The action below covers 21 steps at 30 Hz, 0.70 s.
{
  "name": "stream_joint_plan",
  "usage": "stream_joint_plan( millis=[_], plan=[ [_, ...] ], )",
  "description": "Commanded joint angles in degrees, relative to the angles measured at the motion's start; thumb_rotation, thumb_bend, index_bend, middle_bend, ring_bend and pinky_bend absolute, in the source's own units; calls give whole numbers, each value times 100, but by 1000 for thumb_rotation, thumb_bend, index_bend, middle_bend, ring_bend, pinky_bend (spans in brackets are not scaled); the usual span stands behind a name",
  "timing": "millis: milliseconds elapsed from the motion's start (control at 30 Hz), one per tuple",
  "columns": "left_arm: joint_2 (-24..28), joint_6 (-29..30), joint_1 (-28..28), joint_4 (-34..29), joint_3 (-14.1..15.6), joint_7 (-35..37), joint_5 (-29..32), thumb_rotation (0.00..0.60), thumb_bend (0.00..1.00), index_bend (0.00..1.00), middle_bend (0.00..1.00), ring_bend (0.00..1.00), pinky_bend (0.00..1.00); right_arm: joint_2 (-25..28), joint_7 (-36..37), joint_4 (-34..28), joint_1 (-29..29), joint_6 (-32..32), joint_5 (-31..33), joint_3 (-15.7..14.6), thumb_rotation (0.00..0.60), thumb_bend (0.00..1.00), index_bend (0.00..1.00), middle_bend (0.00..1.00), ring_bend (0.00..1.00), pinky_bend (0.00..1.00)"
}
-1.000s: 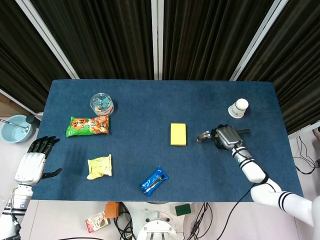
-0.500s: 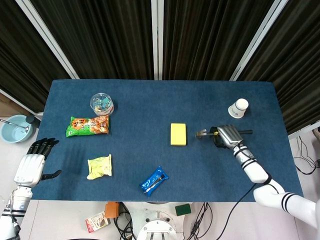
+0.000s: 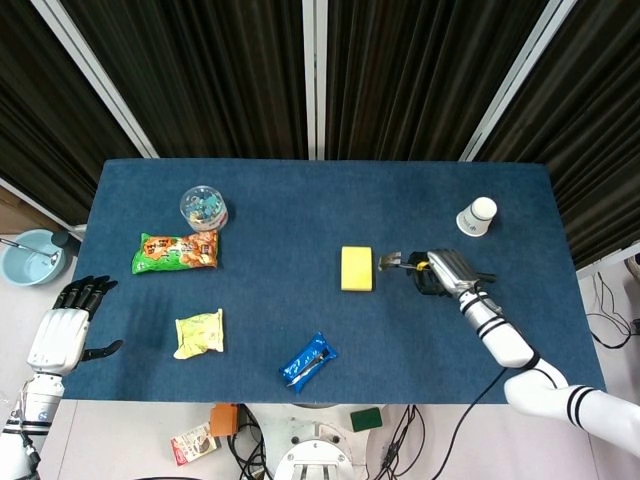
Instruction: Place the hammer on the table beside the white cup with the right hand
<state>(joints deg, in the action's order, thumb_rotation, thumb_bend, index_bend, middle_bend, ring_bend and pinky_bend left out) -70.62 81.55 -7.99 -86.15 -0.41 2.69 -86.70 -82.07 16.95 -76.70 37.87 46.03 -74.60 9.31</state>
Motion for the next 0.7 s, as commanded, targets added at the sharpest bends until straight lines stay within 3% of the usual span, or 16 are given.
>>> stream_joint_plan(
  millis=[33, 233, 433, 700],
  plan=[
    [6, -3, 1, -6, 0, -13, 0, 600, 44, 165, 124, 70, 107, 25, -191, -182, 136, -187, 220, 99, 600, 1000, 935, 827, 742, 903],
    [18, -28, 5, -20, -6, -35, 34, 600, 45, 165, 124, 69, 107, -291, -937, -117, 540, -628, 854, 210, 600, 1000, 935, 828, 743, 905],
    [-2, -30, 32, 21, 15, -11, 44, 600, 45, 164, 124, 70, 107, -647, -1982, 192, 958, -987, 1759, 100, 600, 1000, 934, 830, 744, 907],
    [2, 59, 107, 82, 21, 64, 50, 600, 45, 163, 124, 70, 107, -173, -1564, -695, 668, -313, 1499, 415, 600, 1000, 935, 830, 744, 908]
  ],
)
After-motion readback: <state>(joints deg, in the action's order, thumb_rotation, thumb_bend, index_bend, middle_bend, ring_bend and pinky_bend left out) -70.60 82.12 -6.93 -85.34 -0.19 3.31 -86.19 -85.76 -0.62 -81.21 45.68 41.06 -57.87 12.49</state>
